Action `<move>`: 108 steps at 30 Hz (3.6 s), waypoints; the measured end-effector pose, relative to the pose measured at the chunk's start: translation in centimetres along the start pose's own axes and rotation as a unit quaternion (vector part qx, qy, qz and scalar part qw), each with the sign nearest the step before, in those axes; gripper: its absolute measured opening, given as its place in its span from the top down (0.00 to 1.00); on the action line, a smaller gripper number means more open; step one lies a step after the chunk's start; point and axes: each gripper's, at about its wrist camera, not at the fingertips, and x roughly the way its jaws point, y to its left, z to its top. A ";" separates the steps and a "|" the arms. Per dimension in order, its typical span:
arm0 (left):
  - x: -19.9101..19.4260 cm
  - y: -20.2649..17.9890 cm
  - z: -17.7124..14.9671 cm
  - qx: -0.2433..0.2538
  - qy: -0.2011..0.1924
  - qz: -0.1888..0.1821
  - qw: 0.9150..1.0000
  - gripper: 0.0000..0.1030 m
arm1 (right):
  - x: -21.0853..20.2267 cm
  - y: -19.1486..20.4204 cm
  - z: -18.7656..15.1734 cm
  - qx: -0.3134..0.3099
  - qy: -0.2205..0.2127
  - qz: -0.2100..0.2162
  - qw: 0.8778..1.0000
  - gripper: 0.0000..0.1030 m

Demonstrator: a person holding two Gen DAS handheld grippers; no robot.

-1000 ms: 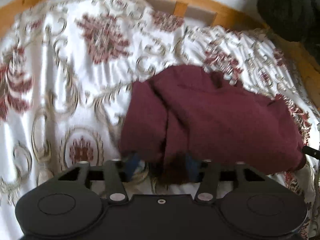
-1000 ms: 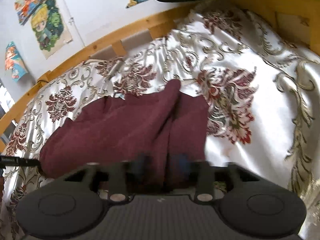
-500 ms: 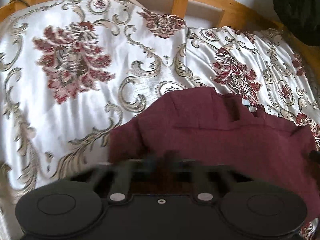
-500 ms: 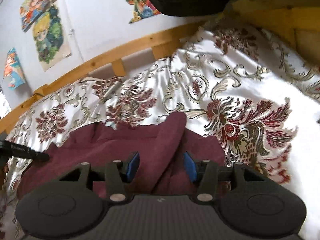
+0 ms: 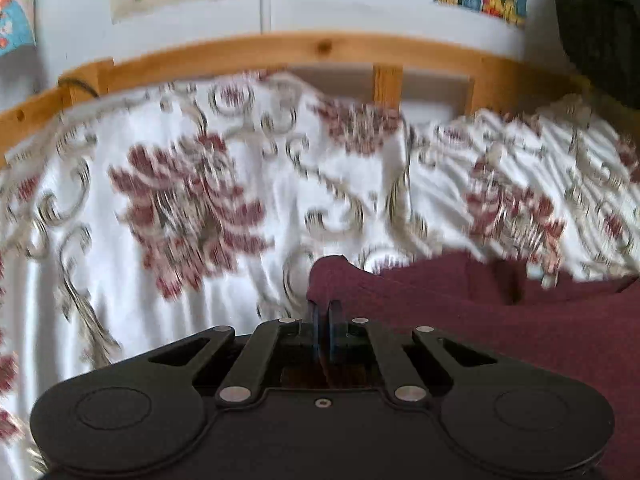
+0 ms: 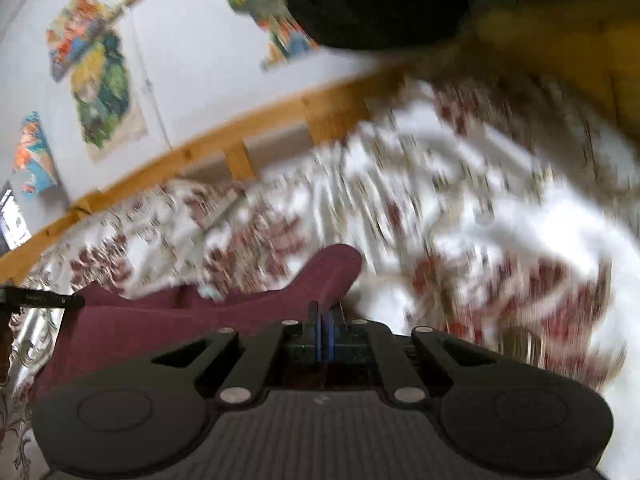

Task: Fold small clothes

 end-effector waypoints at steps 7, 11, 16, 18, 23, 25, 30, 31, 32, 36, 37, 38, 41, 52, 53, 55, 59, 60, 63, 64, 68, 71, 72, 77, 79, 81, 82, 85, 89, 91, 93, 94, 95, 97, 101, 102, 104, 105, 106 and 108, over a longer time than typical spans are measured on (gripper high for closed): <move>0.0 1.6 -1.2 -0.048 0.027 -0.022 0.998 0.54 | -2.3 -0.1 1.3 0.011 0.006 0.018 1.000 0.38; -2.3 2.4 -1.8 -0.064 0.007 -0.021 0.998 0.17 | -3.5 0.9 1.0 0.002 0.021 0.013 1.000 0.26; -6.5 2.2 -3.8 -0.053 -0.015 -0.011 0.998 0.04 | -5.1 1.8 -1.0 0.019 0.052 0.002 0.998 0.25; -7.6 1.9 -4.7 -0.042 -0.010 -0.017 0.999 0.03 | -5.6 2.1 -1.6 0.027 0.061 -0.002 0.998 0.24; -8.7 0.8 -6.3 0.000 0.027 -0.009 1.000 0.02 | -6.7 3.5 -2.2 0.016 0.070 -0.011 0.997 0.13; -9.1 0.9 -6.8 -0.004 0.031 -0.007 0.999 0.02 | -7.1 4.1 -2.4 0.009 0.070 -0.025 0.997 0.13; -9.9 1.6 -7.6 -0.041 0.035 -0.032 0.998 0.02 | -8.0 4.6 -2.8 0.012 0.072 -0.047 0.996 0.13; -9.9 1.6 -7.6 -0.041 0.036 -0.033 0.998 0.02 | -8.2 4.7 -2.8 0.015 0.073 -0.047 0.996 0.13; -9.9 1.5 -7.6 -0.040 0.037 -0.033 0.998 0.02 | -8.3 4.7 -2.9 0.017 0.073 -0.048 0.996 0.13; -9.9 1.3 -7.7 -0.036 0.036 -0.029 0.998 0.01 | -8.2 4.6 -2.9 0.023 0.075 -0.042 0.996 0.06; -10.0 1.3 -7.8 -0.035 0.036 -0.027 0.998 0.01 | -8.2 4.6 -2.9 0.024 0.074 -0.042 0.996 0.06; -9.9 1.2 -7.8 -0.034 0.035 -0.024 0.998 0.01 | -8.1 4.6 -2.9 0.024 0.074 -0.042 0.996 0.05; -9.9 1.1 -7.7 -0.026 0.035 -0.018 0.999 0.01 | -7.9 4.5 -3.0 0.032 0.075 -0.042 0.996 0.05; -11.2 2.5 -7.6 -0.063 0.013 -0.085 0.994 0.38 | -9.5 3.7 -4.8 0.118 0.033 -0.047 0.991 0.30; -10.8 2.5 -7.7 -0.066 0.022 -0.085 0.994 0.48 | -9.4 3.6 -4.8 0.117 0.033 -0.050 0.991 0.39; -9.7 2.6 -7.8 -0.068 0.047 -0.079 0.993 0.61 | -9.1 3.7 -4.9 0.113 0.039 -0.052 0.991 0.48; -8.5 2.6 -8.3 -0.065 0.074 -0.070 0.993 0.65 | -8.5 3.9 -5.2 0.104 0.052 -0.052 0.992 0.70; -8.4 2.5 -8.3 -0.062 0.077 -0.071 0.993 0.74 | -8.4 4.0 -5.2 0.098 0.053 -0.054 0.992 0.75; -8.3 2.0 -8.1 -0.054 0.078 -0.060 0.994 0.99 | -8.9 4.2 -5.1 0.095 0.036 -0.054 0.993 0.91; -8.5 1.9 -8.0 -0.054 0.073 -0.050 0.995 0.99 | -9.3 4.1 -5.1 0.100 0.023 -0.056 0.993 0.95; -9.8 2.3 -7.5 -0.072 0.043 -0.001 0.996 1.00 | -11.8 4.4 -5.3 0.089 -0.031 -0.105 0.990 1.00; -9.3 3.3 -8.0 -0.073 0.060 0.009 0.996 1.00 | -10.9 3.7 -5.7 0.112 -0.011 -0.098 0.989 1.00; -9.1 3.7 -8.3 -0.080 0.066 0.009 0.995 1.00 | -10.5 3.8 -5.7 0.107 -0.004 -0.085 0.991 1.00; -9.3 4.7 -8.1 -0.118 0.047 -0.045 0.991 0.75 | -9.0 4.3 -5.3 0.070 -0.004 -0.038 0.997 0.69; -9.2 4.0 -7.6 -0.091 0.037 -0.051 0.994 0.74 | -7.8 3.9 -5.1 0.062 0.005 -0.038 0.997 0.54; -8.8 3.4 -7.0 -0.080 0.033 -0.074 0.994 0.70 | -6.7 3.8 -5.0 0.053 0.014 -0.040 0.998 0.55; -8.3 3.1 -6.8 -0.077 0.035 -0.087 0.993 0.68 | -6.1 3.7 -4.9 0.046 0.019 -0.040 0.998 0.55; -6.1 2.1 -6.6 -0.054 0.075 -0.088 0.992 0.70 | -4.9 3.8 -4.9 0.026 0.022 -0.041 0.999 0.64; -5.5 1.4 -6.4 -0.037 0.065 -0.063 0.995 0.96 | -5.0 3.6 -4.8 0.022 0.004 -0.051 0.998 0.94; -6.4 1.8 -6.2 -0.062 0.035 -0.061 0.996 0.97 | -6.4 3.1 -4.5 0.043 -0.021 -0.064 0.997 0.96; -7.2 2.4 -6.1 -0.088 0.017 -0.047 0.995 0.98 | -8.1 2.5 -4.6 0.072 -0.030 -0.080 0.994 0.97; -7.3 2.8 -6.3 -0.100 0.016 -0.044 0.994 0.98 | -8.5 2.1 -4.8 0.086 -0.024 -0.082 0.993 0.97; -7.1 3.0 -6.4 -0.100 0.021 -0.044 0.994 0.98 | -8.5 1.7 -5.0 0.098 -0.013 -0.077 0.992 0.98; -6.6 2.9 -6.9 -0.088 0.034 -0.037 0.995 0.98 | -8.1 1.3 -5.1 0.106 -0.007 -0.073 0.992 0.98; -6.9 3.4 -6.9 -0.122 0.021 -0.040 0.991 1.00 | -8.0 1.5 -4.7 0.097 -0.018 -0.060 0.993 0.98; -7.6 3.6 -6.9 -0.131 0.001 -0.031 0.991 1.00 | -8.1 1.6 -4.6 0.095 -0.021 -0.057 0.994 0.98; -9.0 4.4 -6.6 -0.143 -0.036 -0.008 0.989 1.00 | -8.0 1.8 -4.4 0.090 -0.020 -0.054 0.994 0.98; -9.1 5.0 -6.5 -0.149 -0.039 -0.003 0.988 1.00 | -7.8 1.9 -4.4 0.090 -0.015 -0.052 0.994 0.98; -8.8 5.6 -6.5 -0.153 -0.028 -0.001 0.988 1.00 | -7.6 1.9 -4.4 0.089 -0.009 -0.051 0.995 0.98; -8.1 6.3 -6.8 -0.163 -0.002 0.001 0.987 1.00 | -7.2 1.9 -4.7 0.092 0.000 -0.050 0.994 0.98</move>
